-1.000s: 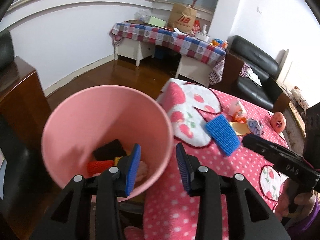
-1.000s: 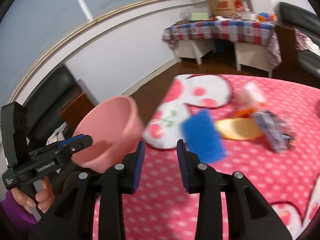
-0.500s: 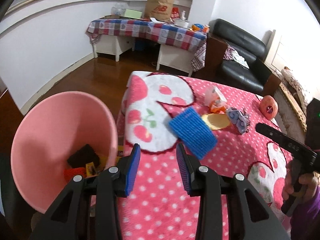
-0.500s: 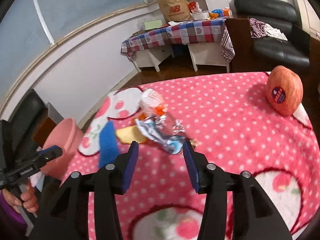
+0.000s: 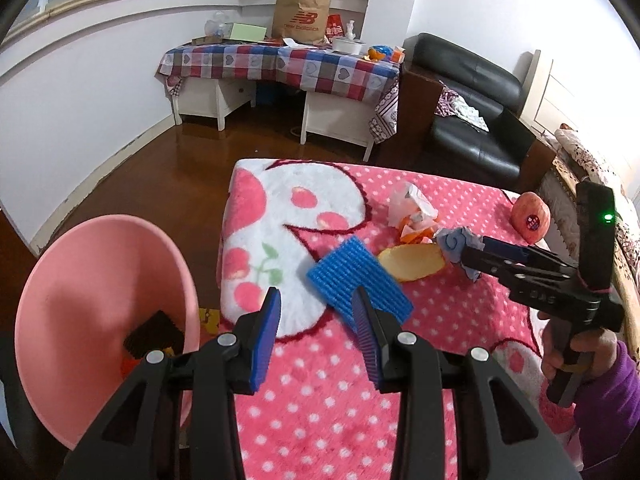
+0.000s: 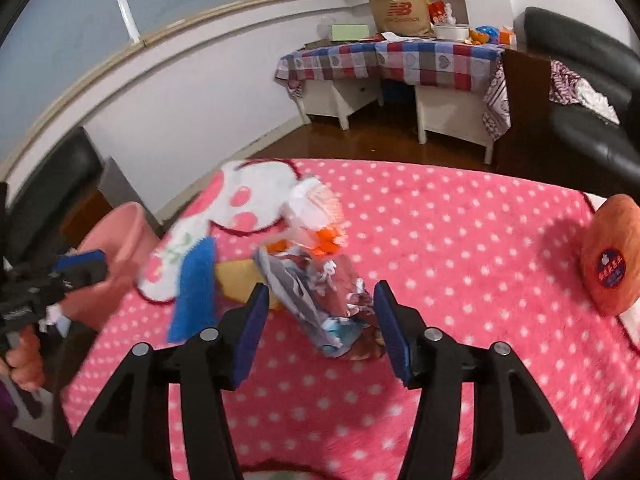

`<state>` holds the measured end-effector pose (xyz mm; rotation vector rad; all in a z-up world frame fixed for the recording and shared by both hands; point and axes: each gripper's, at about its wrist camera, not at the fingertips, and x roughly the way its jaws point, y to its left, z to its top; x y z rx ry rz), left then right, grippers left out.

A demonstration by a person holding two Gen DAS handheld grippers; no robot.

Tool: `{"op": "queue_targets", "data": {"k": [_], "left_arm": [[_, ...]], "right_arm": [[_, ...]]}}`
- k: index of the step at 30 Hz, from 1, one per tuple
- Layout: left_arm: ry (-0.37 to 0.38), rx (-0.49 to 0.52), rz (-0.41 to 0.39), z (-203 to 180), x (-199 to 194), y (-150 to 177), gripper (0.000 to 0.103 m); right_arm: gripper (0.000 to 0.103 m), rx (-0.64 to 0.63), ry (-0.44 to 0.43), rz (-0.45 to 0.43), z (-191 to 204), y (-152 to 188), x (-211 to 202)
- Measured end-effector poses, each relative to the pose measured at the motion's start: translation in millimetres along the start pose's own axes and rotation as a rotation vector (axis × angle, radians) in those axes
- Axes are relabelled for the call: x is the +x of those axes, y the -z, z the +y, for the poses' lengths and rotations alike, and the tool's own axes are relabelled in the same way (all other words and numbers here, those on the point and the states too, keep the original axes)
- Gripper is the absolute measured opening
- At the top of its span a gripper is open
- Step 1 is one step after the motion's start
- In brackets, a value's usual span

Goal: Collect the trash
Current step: 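Move both open tools back over the trash on the blanket, then grasp the foil wrapper with the right tool while the left tool closes on the blue scrub pad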

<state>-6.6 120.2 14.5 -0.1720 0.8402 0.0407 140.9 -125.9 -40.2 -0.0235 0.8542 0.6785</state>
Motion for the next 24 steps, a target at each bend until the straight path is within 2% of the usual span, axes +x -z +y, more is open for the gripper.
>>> {"op": "queue_targets", "data": {"k": [2, 7, 8, 14, 24], "left_arm": [[0.002, 0.008, -0.001, -4, 2, -2, 0.036], [0.01, 0.015, 0.001, -8, 7, -4, 0.036], [0.011, 0.017, 0.002, -8, 7, -4, 0.036], [0.026, 0.027, 0.001, -13, 10, -6, 0.036], [0.083, 0.113, -0.013, -45, 26, -8, 0.036]], "right_arm": [[0.055, 0.005, 0.02, 0.013, -4, 2, 7], [0.054, 0.051, -0.029, 0.011, -10, 7, 14], [0.045, 0.053, -0.034, 0.011, -10, 8, 14], [0.02, 0.111, -0.041, 0.014, -14, 16, 3], [0.017, 0.291, -0.032, -0.04, -23, 51, -32]]}}
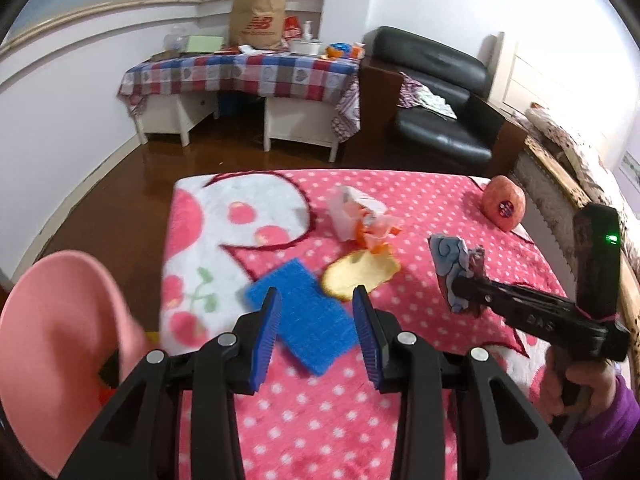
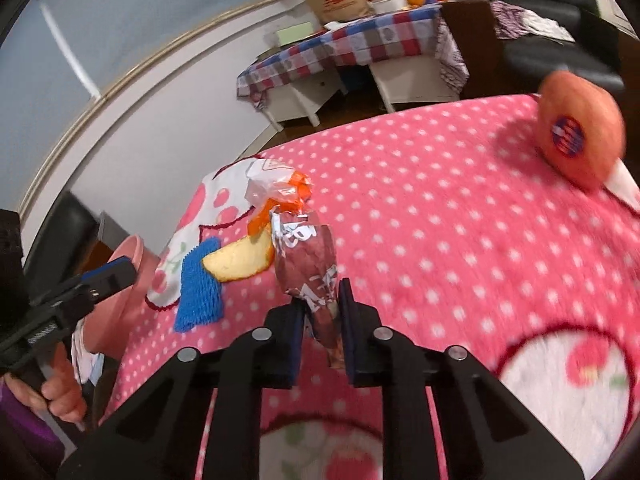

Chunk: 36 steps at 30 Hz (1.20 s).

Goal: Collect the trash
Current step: 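Grasp the foil wrapper with the right tool while the left tool closes on the blue scrub pad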

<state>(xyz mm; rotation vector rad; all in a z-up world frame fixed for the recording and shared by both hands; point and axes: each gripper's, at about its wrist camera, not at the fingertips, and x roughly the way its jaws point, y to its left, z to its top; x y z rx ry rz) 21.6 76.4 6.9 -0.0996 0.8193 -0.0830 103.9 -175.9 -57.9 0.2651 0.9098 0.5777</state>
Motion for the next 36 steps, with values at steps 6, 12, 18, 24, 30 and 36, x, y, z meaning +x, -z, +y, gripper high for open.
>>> {"op": "queue_targets", "data": {"k": [6, 12, 18, 24, 30, 36], "left_arm": [[-0.002, -0.004, 0.032, -12, 36, -3, 0.036], [-0.048, 0.021, 0.06, -24, 64, -4, 0.034], [-0.094, -0.003, 0.07, -25, 76, -2, 0.014], [-0.071, -0.019, 0.03, -26, 58, -5, 0.005], [-0.059, 0.004, 0.001, -40, 36, -3, 0.005], [-0.049, 0.001, -0.006, -45, 15, 2, 0.005]], "right_arm": [[0.017, 0.041, 0.032, -0.018, -7, 13, -8], [0.017, 0.056, 0.038, -0.019, -9, 13, -4], [0.017, 0.058, 0.04, -0.023, -9, 12, -3], [0.017, 0.045, 0.057, -0.032, -7, 13, -4], [0.017, 0.004, 0.084, -0.043, 1, 13, -5], [0.017, -0.015, 0.107, -0.039, 4, 13, -4]]}}
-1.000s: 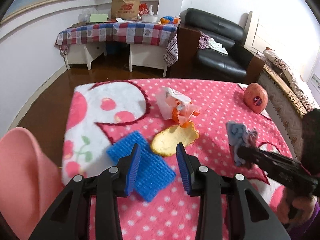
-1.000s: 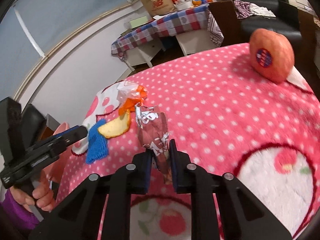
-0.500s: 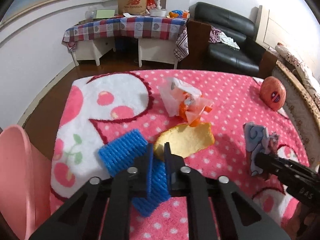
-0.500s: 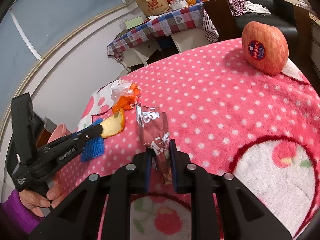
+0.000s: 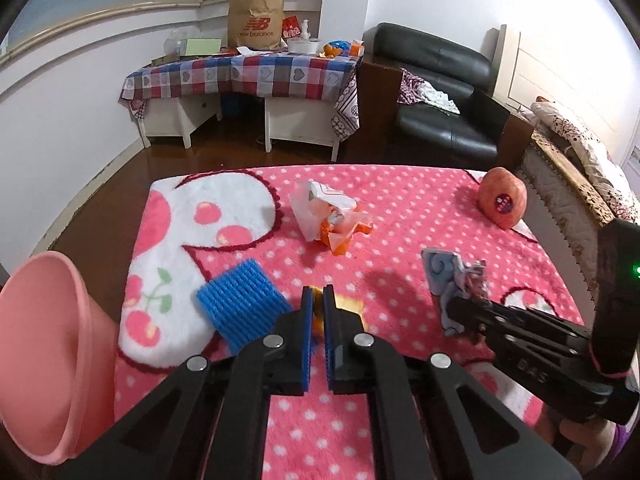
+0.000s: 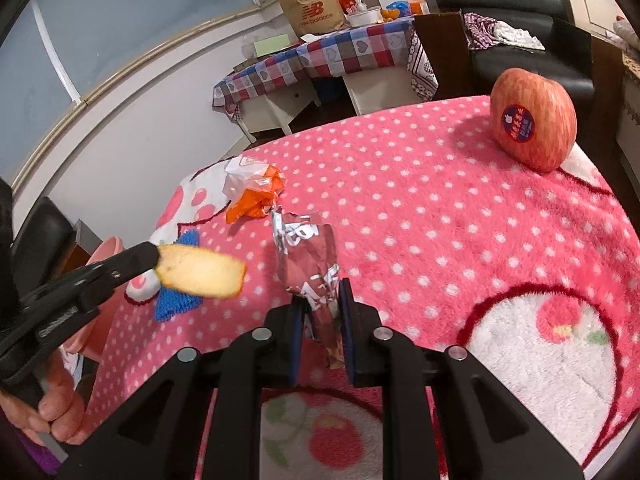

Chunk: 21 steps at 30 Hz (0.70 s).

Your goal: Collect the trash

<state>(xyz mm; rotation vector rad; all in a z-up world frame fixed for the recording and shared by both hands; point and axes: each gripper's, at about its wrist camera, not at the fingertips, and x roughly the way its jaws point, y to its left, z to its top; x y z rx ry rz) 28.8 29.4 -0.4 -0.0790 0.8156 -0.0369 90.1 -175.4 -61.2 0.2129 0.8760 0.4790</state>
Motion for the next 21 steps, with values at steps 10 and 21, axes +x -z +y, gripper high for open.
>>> {"op": "queue_targets", "data": {"k": [10, 21], "left_arm": [[0.006, 0.01, -0.022, -4, -26, 11, 0.005], [0.027, 0.009, -0.051, 2, -47, 19, 0.005]], "right_arm": [[0.017, -0.036, 0.036, -0.011, 7, 1, -2], [0.017, -0.049, 0.064, -0.013, 10, 2, -3]]}}
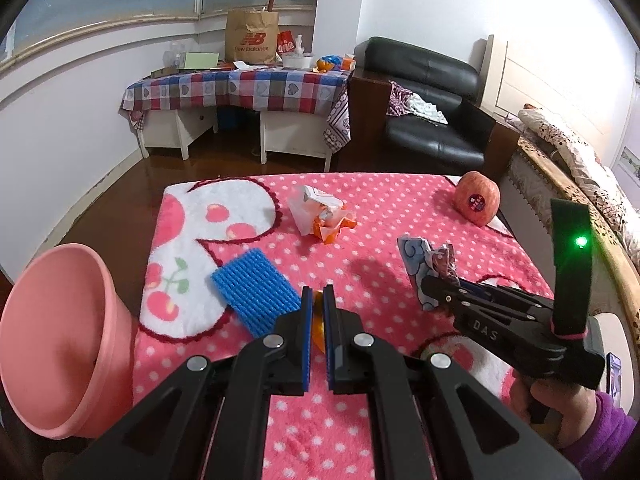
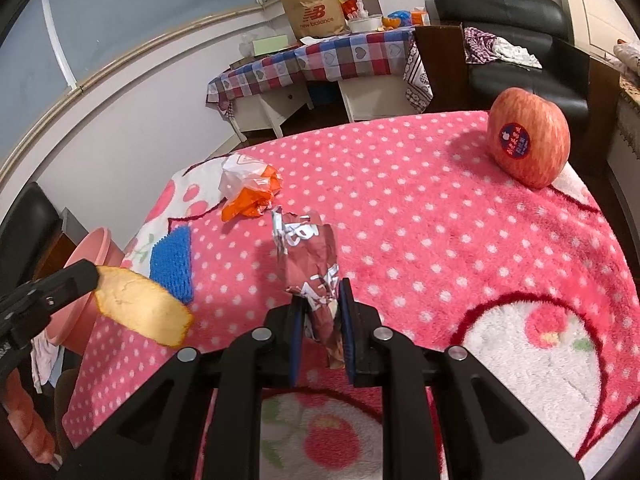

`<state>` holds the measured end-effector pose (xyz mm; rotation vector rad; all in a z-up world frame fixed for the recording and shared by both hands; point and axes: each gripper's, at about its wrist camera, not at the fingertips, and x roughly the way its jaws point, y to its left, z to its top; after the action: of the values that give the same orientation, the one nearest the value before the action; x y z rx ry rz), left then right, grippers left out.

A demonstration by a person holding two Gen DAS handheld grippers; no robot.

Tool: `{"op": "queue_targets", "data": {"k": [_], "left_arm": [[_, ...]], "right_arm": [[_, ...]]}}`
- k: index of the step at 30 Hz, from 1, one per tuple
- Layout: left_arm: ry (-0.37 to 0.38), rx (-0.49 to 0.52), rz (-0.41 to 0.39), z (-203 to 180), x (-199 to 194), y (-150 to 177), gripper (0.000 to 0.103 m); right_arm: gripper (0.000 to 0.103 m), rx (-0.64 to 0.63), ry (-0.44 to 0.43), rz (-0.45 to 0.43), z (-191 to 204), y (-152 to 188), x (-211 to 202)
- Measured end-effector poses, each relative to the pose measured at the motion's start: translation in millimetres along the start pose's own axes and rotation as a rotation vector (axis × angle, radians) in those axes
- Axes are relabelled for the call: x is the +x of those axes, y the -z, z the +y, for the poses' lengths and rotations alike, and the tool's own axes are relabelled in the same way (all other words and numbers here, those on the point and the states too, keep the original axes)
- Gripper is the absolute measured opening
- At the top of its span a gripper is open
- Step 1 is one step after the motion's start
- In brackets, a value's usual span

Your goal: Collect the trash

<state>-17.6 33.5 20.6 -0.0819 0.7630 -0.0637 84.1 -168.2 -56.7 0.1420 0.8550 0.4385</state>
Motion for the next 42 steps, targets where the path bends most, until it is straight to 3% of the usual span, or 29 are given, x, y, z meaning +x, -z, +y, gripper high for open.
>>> {"op": "queue_targets", "data": {"k": [20, 42], "left_arm": [[0.003, -0.015, -0.003, 13, -17, 9, 0.004], [-0.037, -0.046, -0.128, 14, -90, 19, 0.004]], "right_arm": [[0.017, -0.037, 0.045, 0.0, 5, 2, 0], [0.017, -0.078, 0.101, 0.002, 14, 1, 4]]}}
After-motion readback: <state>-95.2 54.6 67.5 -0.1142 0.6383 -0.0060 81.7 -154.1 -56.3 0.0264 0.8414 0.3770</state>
